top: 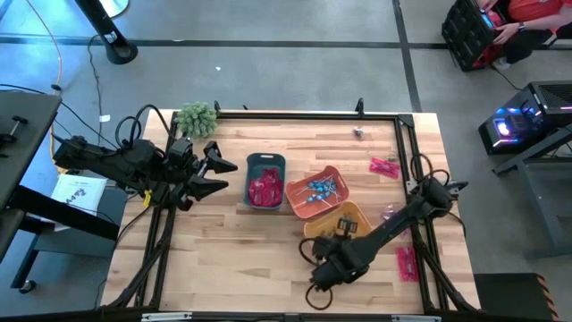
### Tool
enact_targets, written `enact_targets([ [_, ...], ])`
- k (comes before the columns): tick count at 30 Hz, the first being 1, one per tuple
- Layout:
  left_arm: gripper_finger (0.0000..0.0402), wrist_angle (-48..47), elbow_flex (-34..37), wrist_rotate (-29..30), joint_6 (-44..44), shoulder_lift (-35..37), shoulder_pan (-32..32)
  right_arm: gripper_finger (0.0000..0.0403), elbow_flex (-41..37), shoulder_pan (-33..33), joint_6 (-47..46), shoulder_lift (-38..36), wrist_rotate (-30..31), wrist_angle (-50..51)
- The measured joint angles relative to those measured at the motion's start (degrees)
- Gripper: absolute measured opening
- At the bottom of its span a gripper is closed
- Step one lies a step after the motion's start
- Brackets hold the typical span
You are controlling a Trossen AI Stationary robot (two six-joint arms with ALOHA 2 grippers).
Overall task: Sort candy
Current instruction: Put the bottom yellow candy into the yellow bin
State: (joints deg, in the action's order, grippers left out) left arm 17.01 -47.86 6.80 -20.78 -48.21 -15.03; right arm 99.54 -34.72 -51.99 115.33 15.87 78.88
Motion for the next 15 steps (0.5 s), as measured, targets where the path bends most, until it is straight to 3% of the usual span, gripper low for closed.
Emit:
enact_targets([
  [6,0.0239,0.2,0.0,0.0,0.0,0.0,0.0,0.0072,-9.5,1.5,-8.7,-6.4,-1.2,-4.8],
  [15,0.0239,0.5,0.0,0.2,-0.1,0.0,0.0,0.0160,-23.8,6.5,-17.0,-18.0,-5.2,-14.9],
])
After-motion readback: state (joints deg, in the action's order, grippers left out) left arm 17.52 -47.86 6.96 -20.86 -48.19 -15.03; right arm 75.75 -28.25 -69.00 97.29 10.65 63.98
